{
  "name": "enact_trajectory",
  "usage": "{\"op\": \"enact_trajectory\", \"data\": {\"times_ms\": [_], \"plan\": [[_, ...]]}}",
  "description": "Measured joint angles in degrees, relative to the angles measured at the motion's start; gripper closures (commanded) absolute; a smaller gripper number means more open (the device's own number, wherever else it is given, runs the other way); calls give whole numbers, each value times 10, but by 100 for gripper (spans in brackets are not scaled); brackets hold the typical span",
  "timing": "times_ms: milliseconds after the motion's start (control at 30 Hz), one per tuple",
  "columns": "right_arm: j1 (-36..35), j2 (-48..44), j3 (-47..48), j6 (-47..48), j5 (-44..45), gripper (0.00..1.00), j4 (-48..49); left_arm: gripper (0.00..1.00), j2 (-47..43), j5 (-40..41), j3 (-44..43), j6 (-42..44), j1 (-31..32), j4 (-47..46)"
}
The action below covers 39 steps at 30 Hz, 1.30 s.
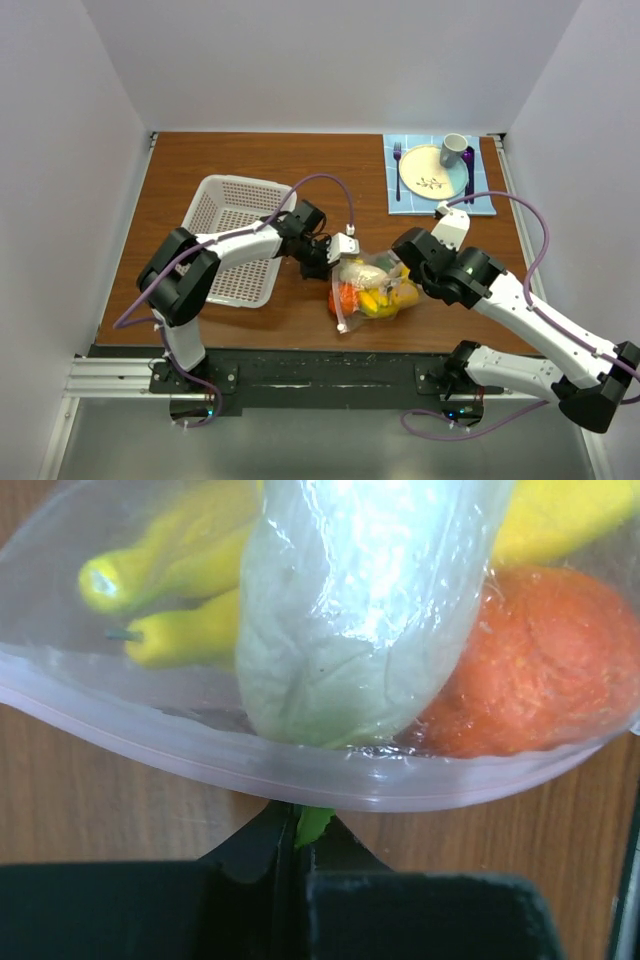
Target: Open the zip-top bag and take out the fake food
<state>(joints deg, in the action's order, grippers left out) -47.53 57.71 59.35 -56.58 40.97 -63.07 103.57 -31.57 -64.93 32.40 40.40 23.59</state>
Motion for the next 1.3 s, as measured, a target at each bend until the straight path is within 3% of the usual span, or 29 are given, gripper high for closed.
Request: {"op": "enact_trajectory", "data": {"times_ms": [200, 367, 533, 800, 1067, 1167, 1233, 1300], "plan": [[1, 0, -6, 0, 1, 100, -2, 100, -21, -3, 0, 31, -11, 54], [29, -2, -6, 5, 2, 100, -3, 100, -76, 6, -4, 65, -78, 111], [83, -18, -6, 27, -1, 100, 2, 100, -123, 12, -55, 92, -144, 175], [93, -19, -39, 35, -5, 100, 15, 100, -176, 18, -115, 104, -170, 208], [93, -25, -54, 38, -15, 100, 18, 100, -205, 38, -118, 124, -352, 209], [93, -30, -54, 38, -16, 100, 19, 84, -209, 52, -83, 130, -401, 193], [93, -31, -54, 39, -17, 100, 21, 82, -212, 63, -41, 134, -406, 184], [93, -31, -54, 40, -19, 100, 23, 73, -212, 70, -2, 133, -403, 177]]}}
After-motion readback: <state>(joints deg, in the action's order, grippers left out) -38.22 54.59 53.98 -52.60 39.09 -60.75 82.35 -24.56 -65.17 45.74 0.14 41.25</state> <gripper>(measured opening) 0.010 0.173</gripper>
